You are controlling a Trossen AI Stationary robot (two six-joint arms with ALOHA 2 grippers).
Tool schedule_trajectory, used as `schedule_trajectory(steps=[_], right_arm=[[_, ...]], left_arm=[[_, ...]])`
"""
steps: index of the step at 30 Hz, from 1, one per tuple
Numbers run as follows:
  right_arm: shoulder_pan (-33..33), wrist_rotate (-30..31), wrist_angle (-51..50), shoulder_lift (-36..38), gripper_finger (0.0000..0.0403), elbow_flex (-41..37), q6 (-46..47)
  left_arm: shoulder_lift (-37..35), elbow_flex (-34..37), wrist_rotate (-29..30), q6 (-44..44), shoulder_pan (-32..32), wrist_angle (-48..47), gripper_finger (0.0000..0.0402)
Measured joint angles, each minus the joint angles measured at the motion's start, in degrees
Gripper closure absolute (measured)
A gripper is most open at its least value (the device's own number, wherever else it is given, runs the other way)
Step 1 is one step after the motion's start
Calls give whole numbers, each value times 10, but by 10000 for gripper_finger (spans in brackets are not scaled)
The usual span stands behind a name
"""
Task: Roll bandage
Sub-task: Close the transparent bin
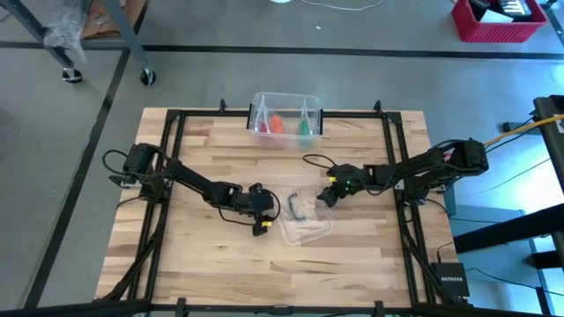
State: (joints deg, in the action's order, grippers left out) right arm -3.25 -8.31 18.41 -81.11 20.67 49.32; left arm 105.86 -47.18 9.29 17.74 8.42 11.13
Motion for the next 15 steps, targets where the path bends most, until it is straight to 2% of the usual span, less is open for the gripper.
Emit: schedule_trajectory(steps=[4, 10, 15], right_arm=[[1, 30, -37, -2, 255, 4, -3], [1, 60, -70, -4, 382, 7, -16], [0, 92, -93, -4, 386, 9, -31]], left_arm=[[0, -1, 6, -6, 4, 5, 204], [-8, -1, 13, -7, 13, 2, 204], [-45, -1, 11, -12, 32, -16, 204]])
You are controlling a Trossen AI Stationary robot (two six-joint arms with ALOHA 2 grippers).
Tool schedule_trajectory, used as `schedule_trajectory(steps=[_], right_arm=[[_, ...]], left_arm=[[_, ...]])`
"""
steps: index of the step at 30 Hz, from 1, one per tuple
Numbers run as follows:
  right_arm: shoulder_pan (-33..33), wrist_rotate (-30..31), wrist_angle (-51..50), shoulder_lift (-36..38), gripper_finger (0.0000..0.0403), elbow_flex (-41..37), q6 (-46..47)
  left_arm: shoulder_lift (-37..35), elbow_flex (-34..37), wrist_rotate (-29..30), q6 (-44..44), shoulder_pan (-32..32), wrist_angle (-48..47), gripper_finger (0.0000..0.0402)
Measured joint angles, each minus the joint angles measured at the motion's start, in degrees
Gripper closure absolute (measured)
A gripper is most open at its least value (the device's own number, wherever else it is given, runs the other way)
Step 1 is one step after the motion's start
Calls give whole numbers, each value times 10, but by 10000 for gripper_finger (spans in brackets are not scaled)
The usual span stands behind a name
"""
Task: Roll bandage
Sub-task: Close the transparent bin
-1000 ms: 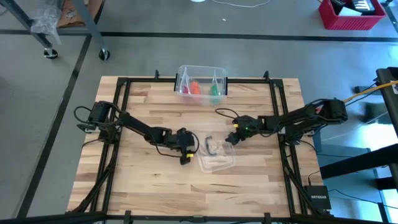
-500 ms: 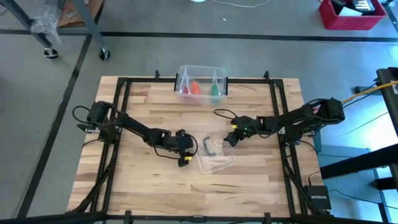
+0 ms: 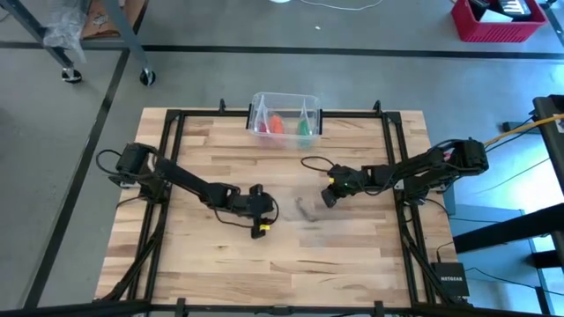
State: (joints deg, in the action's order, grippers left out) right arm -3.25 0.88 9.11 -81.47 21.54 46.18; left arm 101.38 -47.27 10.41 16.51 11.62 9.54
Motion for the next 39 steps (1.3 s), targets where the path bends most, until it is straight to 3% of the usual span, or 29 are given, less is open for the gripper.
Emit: schedule_trajectory(steps=[9, 13, 17, 22, 35, 39], right_arm=[[0, -21, -26, 18, 398, 12, -32], [-1, -72, 44, 31, 399, 19, -28], [-2, -111, 115, 32, 400, 17, -1], [-2, -126, 125, 50, 401, 19, 15], [-2, -142, 123, 154, 402, 39, -33], [-2, -134, 117, 182, 402, 61, -55]], left_arm=[[-111, -1, 71, -38, 50, -111, 204], [-130, -2, 116, -65, 72, -98, 204], [-141, -20, 146, -79, 89, -146, 204], [-196, -19, 212, -72, 103, -181, 204], [-404, -19, 232, -136, 109, -191, 204], [-442, -19, 232, -115, 96, -178, 204]])
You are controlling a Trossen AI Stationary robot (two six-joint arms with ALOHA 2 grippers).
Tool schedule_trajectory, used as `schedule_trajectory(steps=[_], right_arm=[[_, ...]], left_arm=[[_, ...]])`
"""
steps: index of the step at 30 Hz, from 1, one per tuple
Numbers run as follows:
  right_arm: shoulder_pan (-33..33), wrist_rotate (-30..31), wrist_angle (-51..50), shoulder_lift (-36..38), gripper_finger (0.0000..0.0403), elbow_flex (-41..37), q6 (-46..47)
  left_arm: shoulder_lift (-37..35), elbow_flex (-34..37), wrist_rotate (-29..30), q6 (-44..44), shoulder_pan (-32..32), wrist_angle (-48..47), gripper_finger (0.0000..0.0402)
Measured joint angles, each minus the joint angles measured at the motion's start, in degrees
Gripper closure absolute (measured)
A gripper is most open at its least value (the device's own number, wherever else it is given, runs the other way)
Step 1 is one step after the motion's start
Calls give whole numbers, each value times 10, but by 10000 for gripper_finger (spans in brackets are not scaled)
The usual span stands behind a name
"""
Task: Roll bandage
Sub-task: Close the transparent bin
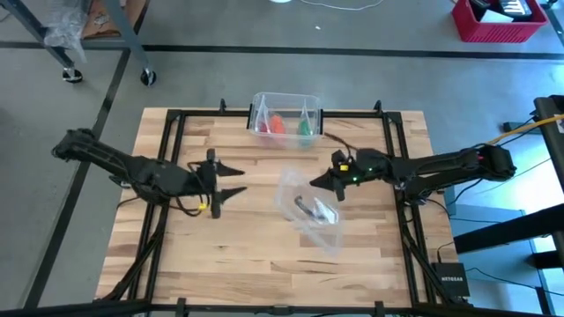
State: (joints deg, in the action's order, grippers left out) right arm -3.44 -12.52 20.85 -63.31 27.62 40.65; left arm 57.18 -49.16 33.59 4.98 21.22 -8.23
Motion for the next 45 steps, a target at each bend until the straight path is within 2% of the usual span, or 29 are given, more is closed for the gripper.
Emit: schedule_trajectory(steps=[4, 8, 13, 16, 18, 21, 28, 38, 42, 45], right_arm=[[1, 10, 5, 14, 403, 37, -40], [1, 27, 0, 14, 403, 70, -85], [0, 70, 0, 14, 403, 88, -132], [0, 77, 2, 14, 403, 93, -150], [0, 87, 2, 14, 403, 93, -156], [0, 94, 2, 13, 403, 93, -157], [0, 91, 4, 13, 403, 93, -156], [1, 90, 8, 13, 403, 92, -155], [1, 90, 31, 7, 403, 92, -155], [1, 85, 46, -7, 403, 92, -154]], left_arm=[[25, 38, -2, 7, -15, 134, 204], [94, 84, -12, 16, -20, 304, 204], [216, 91, -51, 45, -36, 535, 204], [270, 91, -65, 60, -57, 619, 204], [290, 81, -102, 77, -72, 657, 204], [318, 60, -157, 90, -86, 663, 204], [347, 36, -178, 45, -90, 665, 204], [348, 23, -224, 4, -93, 681, 204], [348, 9, -289, -1, -102, 674, 204], [348, 6, -302, -19, -102, 669, 208]])
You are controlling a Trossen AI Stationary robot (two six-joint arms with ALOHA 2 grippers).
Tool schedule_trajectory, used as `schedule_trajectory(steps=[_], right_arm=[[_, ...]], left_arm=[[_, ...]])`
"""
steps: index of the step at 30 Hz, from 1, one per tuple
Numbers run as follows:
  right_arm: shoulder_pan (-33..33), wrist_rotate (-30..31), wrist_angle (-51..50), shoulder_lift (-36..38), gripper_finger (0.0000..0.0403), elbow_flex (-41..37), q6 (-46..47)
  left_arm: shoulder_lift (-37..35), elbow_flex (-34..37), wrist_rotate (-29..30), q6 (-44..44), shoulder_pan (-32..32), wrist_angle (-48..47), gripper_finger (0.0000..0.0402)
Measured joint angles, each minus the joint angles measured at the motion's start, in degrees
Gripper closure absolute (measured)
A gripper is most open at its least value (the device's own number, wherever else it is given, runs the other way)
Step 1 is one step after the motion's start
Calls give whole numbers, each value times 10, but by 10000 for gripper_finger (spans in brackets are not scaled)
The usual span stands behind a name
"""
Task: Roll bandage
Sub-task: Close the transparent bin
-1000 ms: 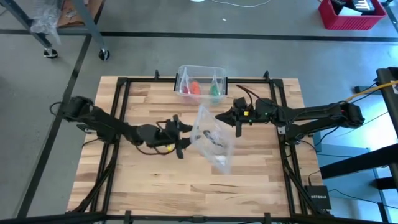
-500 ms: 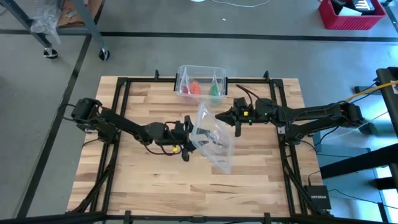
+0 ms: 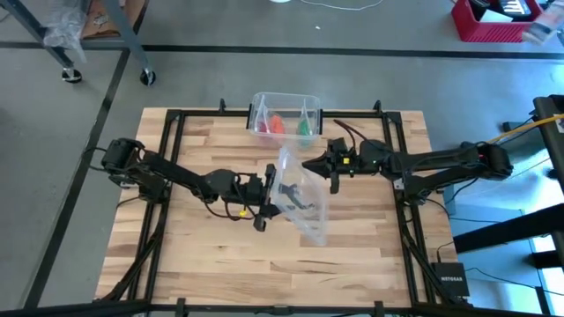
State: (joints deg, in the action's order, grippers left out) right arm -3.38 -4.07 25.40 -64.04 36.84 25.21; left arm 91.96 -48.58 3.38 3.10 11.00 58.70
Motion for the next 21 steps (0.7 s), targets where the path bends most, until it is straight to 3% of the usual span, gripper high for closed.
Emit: schedule_trajectory(steps=[4, 11, 15, 21], right_arm=[[0, -10, 19, -22, 402, 0, 2], [0, -16, 47, -28, 353, 0, 31], [0, -41, 35, -1, 301, 0, 29], [0, -47, -61, 84, 238, 0, -35]], left_arm=[[0, -1, -2, -8, -6, 1, 247], [-6, -1, 7, -12, -13, -28, 380], [-31, -1, 8, -16, -12, -63, 375], [-127, -1, 41, -50, -12, -200, 381]])
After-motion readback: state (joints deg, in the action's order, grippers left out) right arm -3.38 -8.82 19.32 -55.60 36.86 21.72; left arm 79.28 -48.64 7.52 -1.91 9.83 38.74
